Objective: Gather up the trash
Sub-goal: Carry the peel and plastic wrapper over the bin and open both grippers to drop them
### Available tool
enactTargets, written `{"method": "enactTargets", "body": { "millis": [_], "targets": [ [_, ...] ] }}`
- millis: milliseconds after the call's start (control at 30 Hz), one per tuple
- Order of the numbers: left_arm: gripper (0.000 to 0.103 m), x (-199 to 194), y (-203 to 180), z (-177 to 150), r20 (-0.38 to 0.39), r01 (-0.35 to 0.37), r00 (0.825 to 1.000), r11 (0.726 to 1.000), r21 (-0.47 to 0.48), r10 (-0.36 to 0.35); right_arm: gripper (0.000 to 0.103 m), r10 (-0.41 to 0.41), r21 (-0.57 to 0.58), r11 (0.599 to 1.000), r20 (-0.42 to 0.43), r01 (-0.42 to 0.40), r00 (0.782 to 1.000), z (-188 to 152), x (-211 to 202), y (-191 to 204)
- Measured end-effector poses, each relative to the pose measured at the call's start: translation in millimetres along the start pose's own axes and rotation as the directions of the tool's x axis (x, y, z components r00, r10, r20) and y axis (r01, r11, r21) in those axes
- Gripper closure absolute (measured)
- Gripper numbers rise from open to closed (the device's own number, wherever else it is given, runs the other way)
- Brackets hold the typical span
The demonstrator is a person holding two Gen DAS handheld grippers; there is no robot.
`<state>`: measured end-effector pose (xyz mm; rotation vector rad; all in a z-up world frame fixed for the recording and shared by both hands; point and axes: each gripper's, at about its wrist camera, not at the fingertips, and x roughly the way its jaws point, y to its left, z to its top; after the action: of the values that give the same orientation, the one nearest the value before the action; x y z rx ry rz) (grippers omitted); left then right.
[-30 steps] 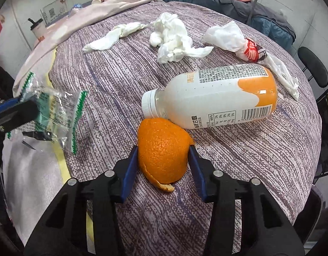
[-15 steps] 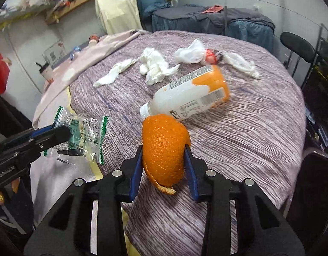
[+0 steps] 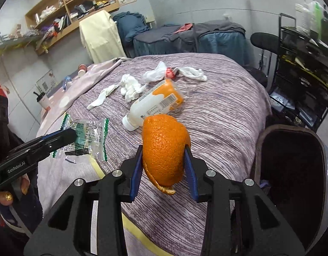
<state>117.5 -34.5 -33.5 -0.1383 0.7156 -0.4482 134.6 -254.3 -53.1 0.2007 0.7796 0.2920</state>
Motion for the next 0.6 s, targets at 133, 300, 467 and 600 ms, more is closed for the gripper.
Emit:
{"method": "enactTargets", "body": {
  "millis": [133, 300, 467, 600],
  "targets": [
    [0.084, 3, -19, -1, 0.005, 0.033, 0.999, 0.999, 0.041, -0.033, 0.066, -0.028, 0.04, 0.999, 0.028, 0.027, 0.999, -9, -16, -19],
    [0.084, 14, -41, -5, -0.021, 0.074, 0.997, 0.995, 0.073, -0.072, 0.066, -0.077, 0.115, 0.991, 0.044, 0.071, 0.996, -23, -33, -51],
    [0.084, 23, -62, -9, -0.046, 0.107, 0.994, 0.988, 0.109, -0.103, 0.066, -0.141, 0.194, 0.972, 0.045, 0.13, 0.989, -37, -45, -86],
    [0.083, 31, -79, -12, -0.066, 0.133, 0.99, 0.982, 0.133, -0.125, 0.066, -0.184, 0.249, 0.953, 0.029, 0.171, 0.982, -50, -49, -111]
  ]
}}
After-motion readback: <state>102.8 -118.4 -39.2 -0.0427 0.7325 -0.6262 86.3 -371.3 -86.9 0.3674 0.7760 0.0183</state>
